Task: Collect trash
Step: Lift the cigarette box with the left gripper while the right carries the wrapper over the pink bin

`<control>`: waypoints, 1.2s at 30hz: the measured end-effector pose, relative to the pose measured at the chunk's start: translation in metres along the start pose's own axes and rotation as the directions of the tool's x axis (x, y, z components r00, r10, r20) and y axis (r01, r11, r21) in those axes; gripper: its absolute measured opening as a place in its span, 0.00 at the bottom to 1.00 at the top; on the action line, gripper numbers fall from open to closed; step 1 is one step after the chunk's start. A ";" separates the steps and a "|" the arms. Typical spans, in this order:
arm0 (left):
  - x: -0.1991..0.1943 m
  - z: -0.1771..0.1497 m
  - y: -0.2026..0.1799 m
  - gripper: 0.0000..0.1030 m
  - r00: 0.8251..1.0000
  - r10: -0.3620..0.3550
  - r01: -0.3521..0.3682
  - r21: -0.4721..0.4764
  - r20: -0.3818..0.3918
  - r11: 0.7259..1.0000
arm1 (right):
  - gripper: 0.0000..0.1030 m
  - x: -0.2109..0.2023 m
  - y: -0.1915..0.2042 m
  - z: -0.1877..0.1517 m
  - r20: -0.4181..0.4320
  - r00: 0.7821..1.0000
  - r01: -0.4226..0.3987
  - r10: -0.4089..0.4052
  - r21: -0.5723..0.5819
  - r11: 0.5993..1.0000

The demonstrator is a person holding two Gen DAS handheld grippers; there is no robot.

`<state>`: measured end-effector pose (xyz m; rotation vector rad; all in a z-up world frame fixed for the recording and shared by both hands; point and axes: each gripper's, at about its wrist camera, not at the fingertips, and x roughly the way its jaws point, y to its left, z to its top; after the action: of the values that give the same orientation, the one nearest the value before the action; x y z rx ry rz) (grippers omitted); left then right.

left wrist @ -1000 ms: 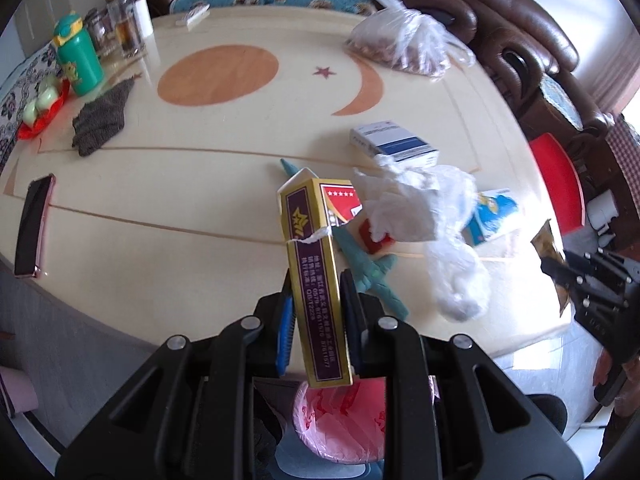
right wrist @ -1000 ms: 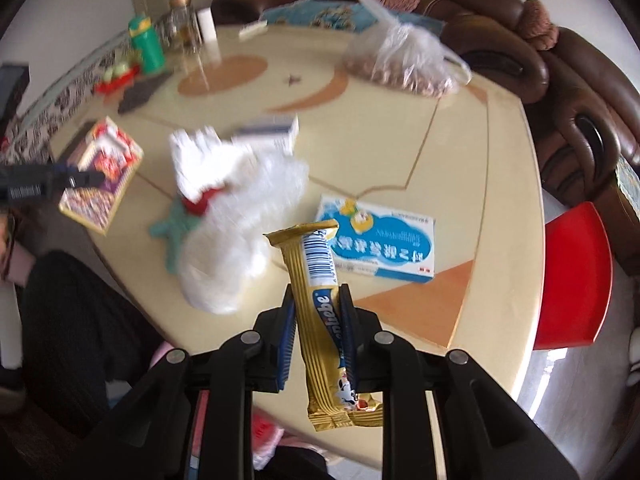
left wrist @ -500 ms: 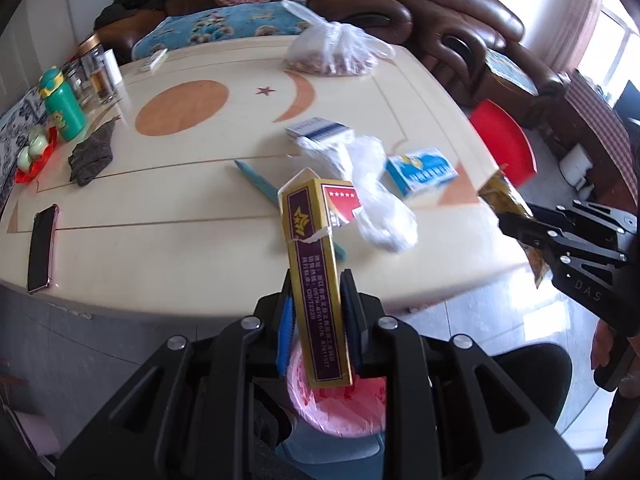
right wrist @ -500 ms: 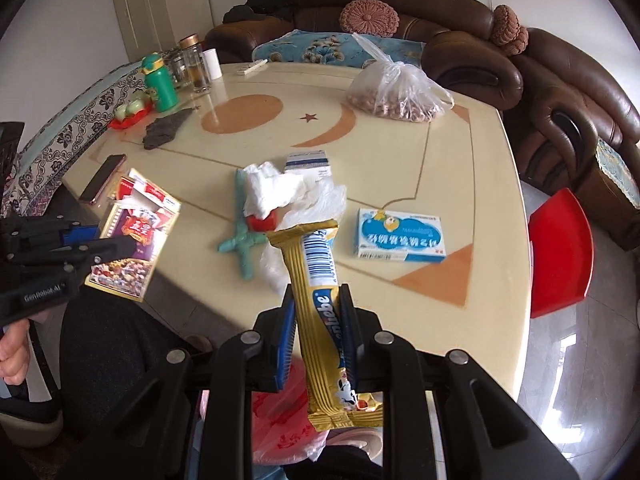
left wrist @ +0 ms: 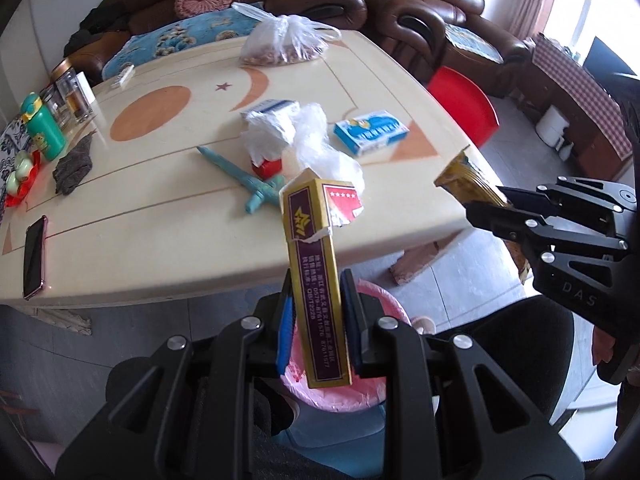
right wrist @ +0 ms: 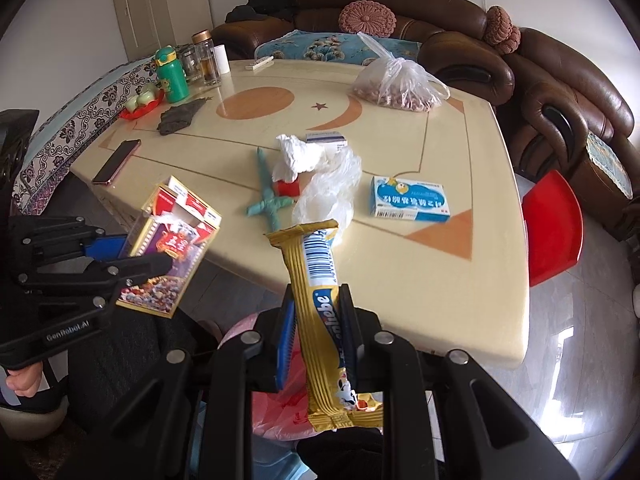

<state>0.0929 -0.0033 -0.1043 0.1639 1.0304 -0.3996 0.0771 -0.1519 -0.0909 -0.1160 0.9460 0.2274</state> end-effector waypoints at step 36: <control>0.134 -0.076 -0.018 0.22 0.961 -0.089 0.119 0.102 -0.261 0.988 | 0.20 0.137 0.013 -0.091 -0.221 0.971 -0.056 0.086 0.138 0.989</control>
<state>0.0853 -0.0290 -0.2574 0.2721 1.2746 -0.5456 0.0789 -0.1381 -0.2555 0.0137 1.1911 0.2202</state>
